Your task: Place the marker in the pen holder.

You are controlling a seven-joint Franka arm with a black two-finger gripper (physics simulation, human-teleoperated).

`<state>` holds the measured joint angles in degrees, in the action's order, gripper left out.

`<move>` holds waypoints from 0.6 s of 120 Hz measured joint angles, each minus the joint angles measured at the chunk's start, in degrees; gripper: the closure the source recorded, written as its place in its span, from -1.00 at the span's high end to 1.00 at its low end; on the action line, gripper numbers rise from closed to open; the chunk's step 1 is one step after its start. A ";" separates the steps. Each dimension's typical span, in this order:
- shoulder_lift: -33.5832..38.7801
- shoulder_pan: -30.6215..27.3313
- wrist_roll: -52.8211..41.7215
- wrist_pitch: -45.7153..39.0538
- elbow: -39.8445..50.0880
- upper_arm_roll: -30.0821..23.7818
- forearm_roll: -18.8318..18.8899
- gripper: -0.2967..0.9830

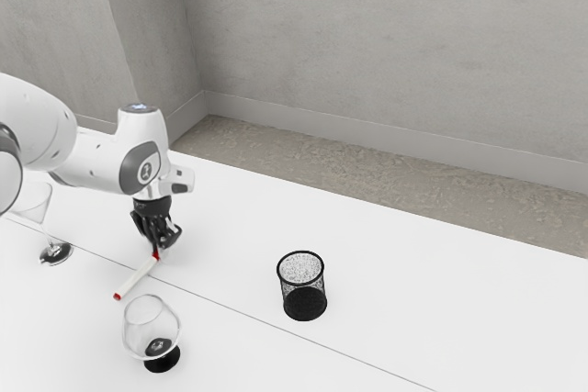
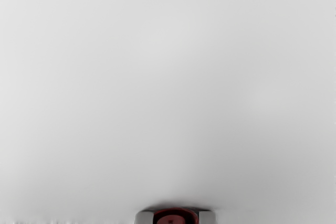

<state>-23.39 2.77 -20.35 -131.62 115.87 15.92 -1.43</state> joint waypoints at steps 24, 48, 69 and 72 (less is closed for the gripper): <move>0.90 0.49 0.96 -0.05 -0.16 0.01 -0.55 -0.68; 7.12 3.48 1.97 -0.18 -0.53 -0.01 0.11 -0.69; 13.98 6.93 2.72 -0.12 -0.23 -0.03 0.45 -0.69; 14.72 7.33 2.82 -0.10 -0.21 -0.04 0.47 -0.69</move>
<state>-8.67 10.10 -17.54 -131.73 115.66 15.88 -0.97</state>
